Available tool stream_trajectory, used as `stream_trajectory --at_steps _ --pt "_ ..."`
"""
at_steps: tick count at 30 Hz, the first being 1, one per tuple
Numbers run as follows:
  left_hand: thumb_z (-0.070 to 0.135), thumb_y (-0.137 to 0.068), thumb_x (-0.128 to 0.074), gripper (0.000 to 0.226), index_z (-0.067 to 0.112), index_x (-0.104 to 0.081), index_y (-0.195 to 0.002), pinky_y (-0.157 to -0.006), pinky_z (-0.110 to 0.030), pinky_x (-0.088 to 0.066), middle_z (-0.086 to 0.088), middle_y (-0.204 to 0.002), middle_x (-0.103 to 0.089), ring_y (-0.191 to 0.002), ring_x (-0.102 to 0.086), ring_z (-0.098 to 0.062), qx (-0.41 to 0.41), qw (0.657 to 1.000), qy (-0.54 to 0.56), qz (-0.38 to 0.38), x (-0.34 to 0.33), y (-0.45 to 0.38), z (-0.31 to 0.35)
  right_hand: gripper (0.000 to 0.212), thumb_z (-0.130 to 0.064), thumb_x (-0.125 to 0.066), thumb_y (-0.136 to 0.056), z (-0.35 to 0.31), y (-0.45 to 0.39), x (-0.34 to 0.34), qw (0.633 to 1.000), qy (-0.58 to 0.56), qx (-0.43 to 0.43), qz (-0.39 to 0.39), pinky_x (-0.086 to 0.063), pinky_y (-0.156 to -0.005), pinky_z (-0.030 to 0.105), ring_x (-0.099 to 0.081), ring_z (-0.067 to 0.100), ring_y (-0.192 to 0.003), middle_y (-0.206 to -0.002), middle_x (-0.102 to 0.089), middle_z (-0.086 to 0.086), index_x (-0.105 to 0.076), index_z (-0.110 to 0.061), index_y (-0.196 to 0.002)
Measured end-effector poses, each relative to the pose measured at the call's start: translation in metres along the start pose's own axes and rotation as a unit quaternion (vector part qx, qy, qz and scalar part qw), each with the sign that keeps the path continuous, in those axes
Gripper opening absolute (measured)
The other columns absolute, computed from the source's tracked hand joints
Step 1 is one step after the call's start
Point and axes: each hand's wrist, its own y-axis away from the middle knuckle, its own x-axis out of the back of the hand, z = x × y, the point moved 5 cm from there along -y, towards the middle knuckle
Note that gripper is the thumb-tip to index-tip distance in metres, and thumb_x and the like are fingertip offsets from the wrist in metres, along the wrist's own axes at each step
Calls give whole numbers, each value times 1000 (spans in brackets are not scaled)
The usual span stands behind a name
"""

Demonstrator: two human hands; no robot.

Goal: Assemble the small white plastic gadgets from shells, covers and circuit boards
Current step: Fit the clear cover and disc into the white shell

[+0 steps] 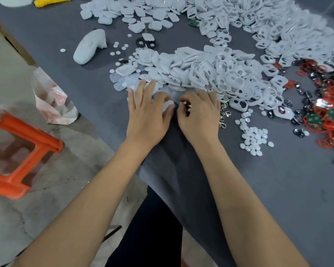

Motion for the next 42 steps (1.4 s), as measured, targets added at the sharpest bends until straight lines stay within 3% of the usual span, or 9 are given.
stream_trajectory --at_steps 9,15,19,24,26,30,34,39,42 --pt "31 -89 -77 37 6 -57 -106 -126 -57 -11 -10 -147 -50 -154 -24 -34 -7 996 90 21 8 2 1 34 -38 -66 -96 5 -4 -8 998 48 -6 -47 -36 -104 42 -50 36 -118 -115 -62 10 -74 -17 -121" --pt "18 -94 -73 17 6 -61 -91 -124 -57 -20 -11 -137 -61 -148 -37 -35 -89 991 97 29 12 5 9 17 -21 -71 -92 3 -3 -3 1000 11 15 -18 -41 -96 43 -54 37 -106 -102 -62 10 -80 -16 -104" --pt "2 -96 -62 14 2 -50 -89 -91 -48 -48 -5 -105 -67 -110 -59 -31 -124 974 178 62 17 8 15 12 -13 -67 -92 0 -1 8 997 -49 25 54 -47 -91 42 -56 36 -96 -96 -64 13 -76 -5 -92" --pt "19 -103 -55 23 9 -44 -121 -58 -27 -39 7 -74 -46 -63 -45 -11 -68 963 259 27 16 13 10 14 -13 -58 -90 -1 5 16 991 -93 62 66 -42 -87 38 -54 31 -90 -91 -65 6 -70 -6 -86" --pt "35 -104 -55 36 18 -47 -134 -64 -22 -43 11 -79 -54 -70 -52 -8 -59 969 238 -13 12 13 8 14 -12 -57 -90 0 7 18 989 -117 83 42 -42 -86 36 -51 27 -91 -91 -65 4 -69 -7 -87" --pt "33 -105 -55 26 18 -51 -86 -61 -36 -40 6 -72 -52 -69 -47 -17 -82 983 149 -72 5 9 9 19 -16 -55 -93 5 4 22 980 -179 91 10 -41 -89 31 -50 12 -94 -93 -69 -4 -74 -12 -93" --pt "35 -104 -56 41 13 -41 -72 -56 -29 -32 -1 -59 -46 -60 -47 -23 -66 981 164 -83 5 9 9 20 -23 -62 -94 39 -8 25 997 -76 -12 18 -42 -98 34 -60 29 -97 -93 -70 2 -78 -15 -101" --pt "47 -108 -46 51 14 -55 -70 -63 -40 -44 -1 -60 -56 -62 -55 -19 -88 980 150 -101 6 10 14 35 -28 -69 -92 41 -6 9 997 -13 -29 -75 -40 -108 42 -49 32 -117 -111 -62 6 -74 -26 -126" --pt "40 -110 -44 41 22 -70 -84 -73 -33 -49 12 -66 -68 -72 -65 -7 -68 973 194 -106 6 11 10 38 -27 -68 -93 41 -9 9 997 -7 -28 -75 -39 -109 44 -47 33 -119 -114 -60 6 -71 -25 -131"
